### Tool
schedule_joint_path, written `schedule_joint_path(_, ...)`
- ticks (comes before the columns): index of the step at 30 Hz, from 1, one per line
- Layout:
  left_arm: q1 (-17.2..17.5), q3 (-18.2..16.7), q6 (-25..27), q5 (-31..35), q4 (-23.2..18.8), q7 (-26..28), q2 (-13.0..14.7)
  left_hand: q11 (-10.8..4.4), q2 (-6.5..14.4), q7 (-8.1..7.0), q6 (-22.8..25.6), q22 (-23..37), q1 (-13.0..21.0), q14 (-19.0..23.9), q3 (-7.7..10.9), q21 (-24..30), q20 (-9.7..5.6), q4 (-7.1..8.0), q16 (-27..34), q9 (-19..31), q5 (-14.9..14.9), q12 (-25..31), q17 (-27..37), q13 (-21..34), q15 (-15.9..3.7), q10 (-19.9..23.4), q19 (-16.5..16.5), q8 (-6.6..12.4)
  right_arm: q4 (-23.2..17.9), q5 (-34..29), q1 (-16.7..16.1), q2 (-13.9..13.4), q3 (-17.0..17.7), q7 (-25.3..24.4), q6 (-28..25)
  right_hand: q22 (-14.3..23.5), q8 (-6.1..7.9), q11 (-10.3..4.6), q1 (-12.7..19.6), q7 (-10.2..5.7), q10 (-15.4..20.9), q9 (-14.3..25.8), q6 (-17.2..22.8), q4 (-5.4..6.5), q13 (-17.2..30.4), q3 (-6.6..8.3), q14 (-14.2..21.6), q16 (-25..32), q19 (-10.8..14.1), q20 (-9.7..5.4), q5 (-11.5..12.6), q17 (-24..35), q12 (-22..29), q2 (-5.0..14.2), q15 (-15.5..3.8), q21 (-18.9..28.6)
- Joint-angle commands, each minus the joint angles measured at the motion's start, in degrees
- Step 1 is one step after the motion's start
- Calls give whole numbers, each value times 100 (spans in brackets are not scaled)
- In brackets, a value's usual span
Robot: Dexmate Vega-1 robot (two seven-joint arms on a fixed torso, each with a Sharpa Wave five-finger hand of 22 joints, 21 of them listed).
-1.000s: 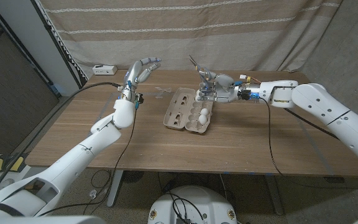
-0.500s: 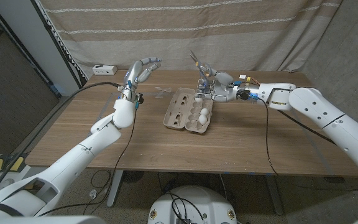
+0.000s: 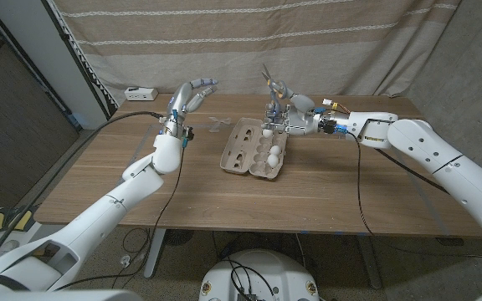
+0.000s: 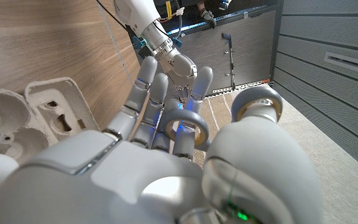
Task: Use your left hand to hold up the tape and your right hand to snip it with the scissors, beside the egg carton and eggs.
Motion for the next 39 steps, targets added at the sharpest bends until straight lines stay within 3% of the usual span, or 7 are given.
schedule_joint_path(1,78,-49,46,54,-55,159,0,1,2,-19,67,19,-69,-26,26,40,8,-18,20,10,-25,1,4,-3,-895,45,24,32,-33,-154,-32,-49,-13,123,160,-80,-248,77,-191,541,6,-177,-727,43,67,-138,-53,90,36,23,37,10,82,-33,-157,-19)
schedule_joint_path(4,119,-74,108,80,-106,199,19,1,2,-13,69,19,-70,-27,27,40,8,-18,20,10,-26,1,0,-6,-895,49,25,32,-11,-180,-50,-42,-17,208,226,-108,-310,103,-224,568,3,-232,-754,51,72,-165,-54,116,45,25,42,7,95,-47,-157,-19)
schedule_joint_path(7,142,-93,153,101,-138,222,39,1,2,-14,66,19,-70,-27,27,41,9,-18,20,10,-26,1,-1,-7,-895,51,27,30,-15,-198,-55,-44,-18,242,257,-194,-544,176,-346,630,-116,-391,-977,90,77,-249,-137,168,49,78,52,22,97,-83,-90,-29)
schedule_joint_path(22,185,-149,388,182,-251,269,141,0,1,-5,54,19,-75,-29,33,41,15,-19,22,8,-31,-6,-20,-23,-894,62,22,19,35,-170,-139,15,-6,335,384,-329,-796,264,-301,654,-268,-623,-1072,44,69,-291,-237,175,50,86,95,-105,95,-88,-18,-47)
schedule_joint_path(33,164,-202,519,209,-307,283,212,0,-1,4,59,19,-80,-29,38,38,17,-20,24,7,-35,-16,-36,-37,-894,57,14,15,90,-143,-165,51,-18,390,400,-363,-835,238,-257,662,-262,-679,-1038,26,64,-278,-241,176,68,71,115,-153,102,-52,-20,-44)
schedule_joint_path(39,-123,-21,414,526,-146,385,166,2,-2,6,30,19,-85,-36,40,36,22,-20,23,7,-39,-26,-47,-47,-894,44,7,0,134,-195,-129,57,-79,448,374,-404,-901,230,-227,655,-253,-743,-1053,13,61,-272,-227,190,80,50,133,-199,108,-19,-30,-43)
